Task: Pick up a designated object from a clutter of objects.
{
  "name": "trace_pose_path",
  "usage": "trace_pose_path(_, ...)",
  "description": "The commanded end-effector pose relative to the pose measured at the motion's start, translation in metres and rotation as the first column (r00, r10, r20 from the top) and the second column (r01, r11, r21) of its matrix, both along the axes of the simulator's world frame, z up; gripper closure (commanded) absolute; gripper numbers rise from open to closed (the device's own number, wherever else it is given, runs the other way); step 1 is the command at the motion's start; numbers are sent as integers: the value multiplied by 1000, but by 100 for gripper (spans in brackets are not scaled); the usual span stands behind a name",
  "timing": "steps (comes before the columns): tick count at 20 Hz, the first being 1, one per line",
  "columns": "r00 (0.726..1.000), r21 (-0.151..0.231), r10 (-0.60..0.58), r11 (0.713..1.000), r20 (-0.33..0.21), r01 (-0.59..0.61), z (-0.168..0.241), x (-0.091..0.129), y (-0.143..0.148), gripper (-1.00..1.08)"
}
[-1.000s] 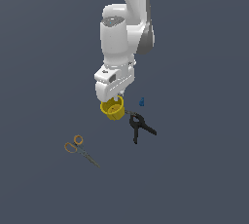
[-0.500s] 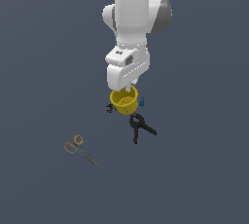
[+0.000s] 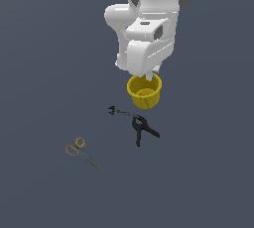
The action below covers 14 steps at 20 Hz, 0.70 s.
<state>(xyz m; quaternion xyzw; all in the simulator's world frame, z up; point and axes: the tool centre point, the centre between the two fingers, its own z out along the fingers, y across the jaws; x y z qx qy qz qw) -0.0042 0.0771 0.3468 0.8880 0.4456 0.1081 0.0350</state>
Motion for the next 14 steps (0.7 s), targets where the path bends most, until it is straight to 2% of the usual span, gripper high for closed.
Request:
trace_pose_path(1,1000,1,0,1000,2,0,17,5,9,108)
trace_pose_path(7,1000,3,1,1000,2,-1,39,13,24,108)
trace_pose_path(14,1000,4,2,1000,2,-2,46,16,28,108)
